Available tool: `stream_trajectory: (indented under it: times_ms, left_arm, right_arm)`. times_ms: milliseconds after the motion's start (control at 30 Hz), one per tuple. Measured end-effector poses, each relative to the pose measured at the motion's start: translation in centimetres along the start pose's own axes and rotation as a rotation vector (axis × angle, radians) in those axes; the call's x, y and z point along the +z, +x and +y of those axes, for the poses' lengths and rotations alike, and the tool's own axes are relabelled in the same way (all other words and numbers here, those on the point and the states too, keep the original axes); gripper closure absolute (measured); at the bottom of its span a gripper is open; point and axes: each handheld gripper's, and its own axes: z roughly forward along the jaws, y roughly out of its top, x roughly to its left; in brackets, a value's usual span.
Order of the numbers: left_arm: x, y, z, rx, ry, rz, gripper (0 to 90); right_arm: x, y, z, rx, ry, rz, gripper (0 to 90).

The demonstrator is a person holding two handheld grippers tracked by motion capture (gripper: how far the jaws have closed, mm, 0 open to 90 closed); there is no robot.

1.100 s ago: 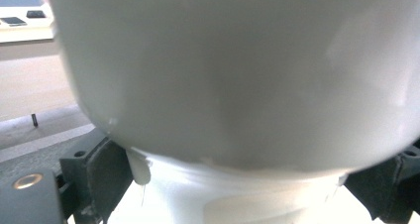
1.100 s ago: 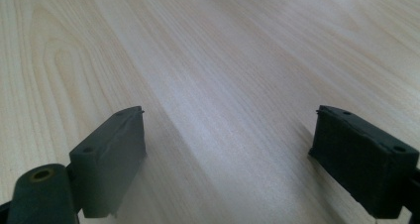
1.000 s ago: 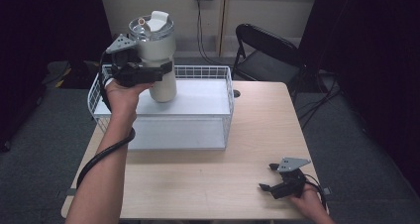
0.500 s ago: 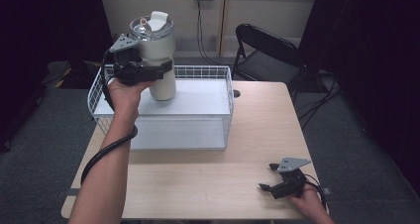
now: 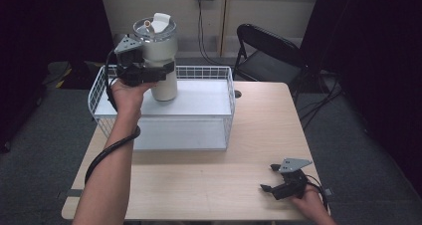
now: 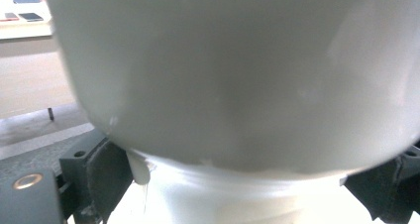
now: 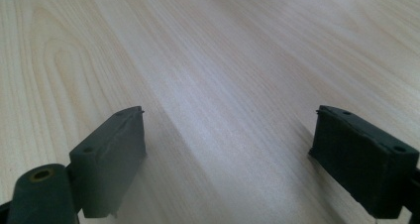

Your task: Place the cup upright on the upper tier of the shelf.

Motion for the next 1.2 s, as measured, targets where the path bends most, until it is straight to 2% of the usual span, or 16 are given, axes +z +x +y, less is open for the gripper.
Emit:
stream_trajectory:
  times_ms: [400,667,833,1000,1033,1200]
  left_arm:
    - [0.7,-0.2,-0.7,-0.005,0.013,0.009,9.2]
    - [0.7,-0.2,-0.8,0.007,0.014,0.002,9.2]
    - [0.6,0.0,-1.0,0.002,0.008,-0.003,9.1]
    - [0.4,0.0,-1.3,0.013,-0.001,-0.011,9.0]
    - [0.3,0.0,-1.4,0.028,-0.004,-0.015,9.0]
    - [0.1,-0.1,-1.6,0.033,-0.010,-0.020,8.9]
  right_arm:
    - [0.0,0.0,0.0,0.000,0.000,0.000,12.6]
    - [0.0,0.0,0.0,0.002,0.001,0.001,12.6]
    - [0.0,0.0,0.0,0.000,0.000,0.000,12.6]
    - [0.0,0.0,0.0,0.000,0.000,0.000,12.6]
    - [0.0,0.0,0.0,0.002,0.001,0.001,12.6]
    - [0.0,0.0,0.0,0.002,0.000,0.000,12.6]
